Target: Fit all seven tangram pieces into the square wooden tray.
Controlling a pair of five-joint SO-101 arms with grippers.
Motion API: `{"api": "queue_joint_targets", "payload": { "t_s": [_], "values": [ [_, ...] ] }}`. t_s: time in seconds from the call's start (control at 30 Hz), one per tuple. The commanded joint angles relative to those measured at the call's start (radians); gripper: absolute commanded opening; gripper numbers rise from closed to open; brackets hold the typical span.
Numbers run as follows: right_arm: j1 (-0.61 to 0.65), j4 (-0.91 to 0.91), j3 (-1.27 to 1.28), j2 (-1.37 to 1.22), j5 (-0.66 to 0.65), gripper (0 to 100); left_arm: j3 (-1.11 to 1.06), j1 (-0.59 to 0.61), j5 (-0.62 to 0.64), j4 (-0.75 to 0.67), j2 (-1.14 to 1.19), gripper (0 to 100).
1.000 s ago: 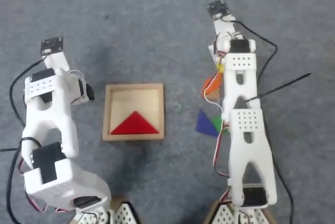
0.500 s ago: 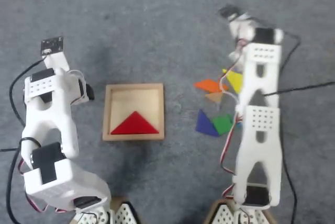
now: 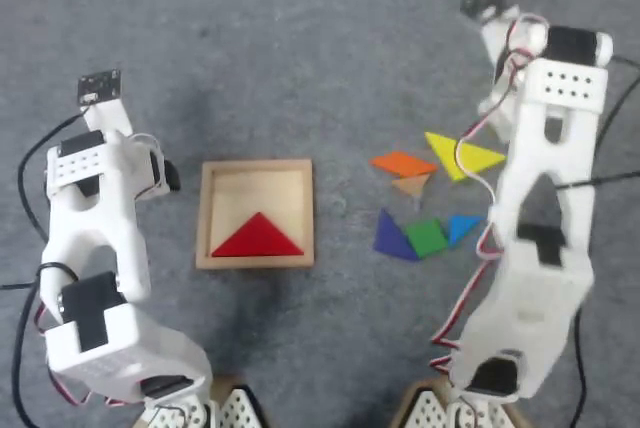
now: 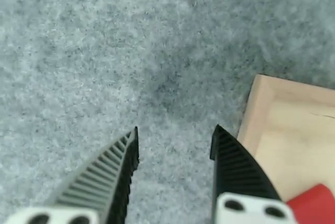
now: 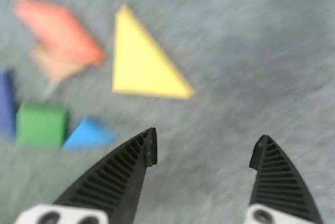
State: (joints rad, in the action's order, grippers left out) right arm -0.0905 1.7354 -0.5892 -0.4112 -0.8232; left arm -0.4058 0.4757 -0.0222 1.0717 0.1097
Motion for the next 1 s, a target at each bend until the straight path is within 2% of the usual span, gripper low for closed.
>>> {"api": "queue_joint_targets", "payload": {
  "t_s": [0.0, 0.07, 0.2, 0.27, 0.37, 0.6, 0.77, 0.97],
  "values": [
    [0.019, -0.142, 0.344, 0.148, -0.198, 30.3, 0.004, -0.002, 0.008, -0.023, -0.054, 22],
    [0.024, -0.213, 0.443, 0.148, -0.330, 32.2, 0.004, -0.002, 0.008, -0.026, -0.048, 22],
    [0.035, -0.291, 0.572, 0.148, -0.597, 43.7, 0.004, -0.002, 0.006, -0.028, -0.046, 22],
    [0.039, -0.335, 0.605, 0.148, -0.658, 49.6, 0.004, 0.000, 0.006, -0.028, -0.046, 22],
    [0.054, -0.450, 0.632, 0.148, -0.664, 54.3, 0.004, 0.000, 0.006, -0.028, -0.049, 22],
    [0.117, -0.648, 0.680, 0.107, -0.671, 54.1, 0.004, 0.000, 0.005, -0.028, -0.054, 22],
    [0.137, -0.722, 0.671, 0.018, -0.672, 54.1, 0.004, 0.002, 0.005, -0.026, -0.054, 22],
    [0.084, -0.716, 0.563, -0.085, -0.672, 54.1, 0.004, 0.002, 0.005, -0.025, -0.054, 22]
  ]
}}
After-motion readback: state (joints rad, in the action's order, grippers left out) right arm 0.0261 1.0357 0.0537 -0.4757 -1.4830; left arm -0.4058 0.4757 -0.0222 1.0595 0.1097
